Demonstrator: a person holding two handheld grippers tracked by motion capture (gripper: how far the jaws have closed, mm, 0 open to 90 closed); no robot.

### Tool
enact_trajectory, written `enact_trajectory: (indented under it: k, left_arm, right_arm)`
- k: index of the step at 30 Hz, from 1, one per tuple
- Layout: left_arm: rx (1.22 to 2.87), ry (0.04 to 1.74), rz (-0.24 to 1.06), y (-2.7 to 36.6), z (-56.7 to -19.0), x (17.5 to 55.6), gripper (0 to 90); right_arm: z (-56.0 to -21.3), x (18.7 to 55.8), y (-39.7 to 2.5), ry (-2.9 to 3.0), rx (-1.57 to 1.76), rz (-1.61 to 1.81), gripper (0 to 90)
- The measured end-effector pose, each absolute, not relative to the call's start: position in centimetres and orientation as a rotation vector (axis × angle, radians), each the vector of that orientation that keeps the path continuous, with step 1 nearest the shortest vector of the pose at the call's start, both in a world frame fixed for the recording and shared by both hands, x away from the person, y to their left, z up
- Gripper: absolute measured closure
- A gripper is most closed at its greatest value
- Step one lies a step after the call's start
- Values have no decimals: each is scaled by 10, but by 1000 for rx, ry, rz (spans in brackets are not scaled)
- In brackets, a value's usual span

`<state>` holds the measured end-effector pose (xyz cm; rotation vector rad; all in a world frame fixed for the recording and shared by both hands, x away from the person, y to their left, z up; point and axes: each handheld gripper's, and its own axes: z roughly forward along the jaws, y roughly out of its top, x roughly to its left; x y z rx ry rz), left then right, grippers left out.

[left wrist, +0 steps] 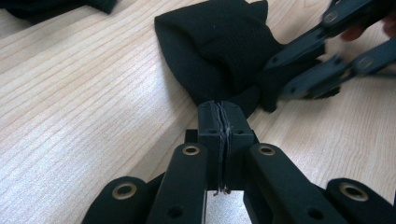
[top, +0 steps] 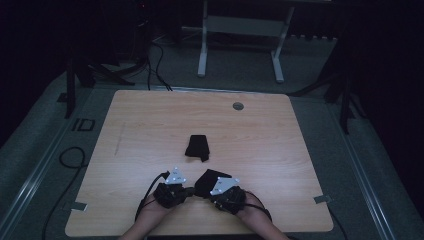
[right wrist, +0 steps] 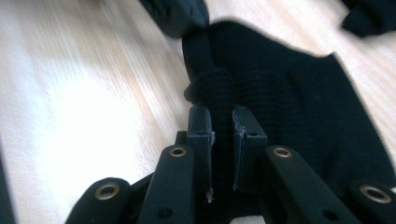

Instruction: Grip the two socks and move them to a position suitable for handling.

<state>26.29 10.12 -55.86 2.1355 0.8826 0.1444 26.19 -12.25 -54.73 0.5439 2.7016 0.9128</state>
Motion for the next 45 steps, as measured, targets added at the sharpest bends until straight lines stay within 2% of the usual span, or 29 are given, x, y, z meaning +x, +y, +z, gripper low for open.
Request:
enact_trajectory:
  k: [8,9,12,18,23,27,30,38,39,40,41,44,45]
  left_arm:
    - [2129,907,154,109,-556,265,885]
    - [2123,903,158,111,-554,265,885]
    - [2112,878,178,115,-542,260,885]
    - [2141,815,215,134,-514,245,885]
    - [2219,761,214,141,-502,248,884]
    - [2297,749,108,132,-522,270,883]
    - [2325,760,87,124,-538,282,882]
    - [2319,791,59,121,-556,296,876]
    - [2317,796,61,122,-557,296,869]
    - [2305,811,71,123,-556,296,842]
    - [2291,829,90,125,-555,297,769]
    - [2216,879,146,134,-547,295,643]
    - [2188,886,163,137,-543,293,636]
  right_arm:
    - [-508,260,-143,2640,594,1114,804]
    - [-488,261,-159,2580,621,1167,808]
    - [-466,263,-180,2540,688,1252,808]
    - [-444,268,-227,2427,855,1321,808]
    - [-465,274,-247,2450,991,1309,806]
    - [-505,285,-243,2515,1077,1217,804]
    - [-527,294,-241,2541,1128,1159,802]
    - [-550,309,-248,2546,1173,1072,766]
    - [-551,310,-248,2547,1172,1063,739]
    - [-552,310,-248,2551,1169,1054,671]
    - [-552,310,-248,2553,1163,1044,596]
    - [-543,309,-250,2519,1133,1037,514]
    - [-539,308,-251,2500,1124,1037,499]
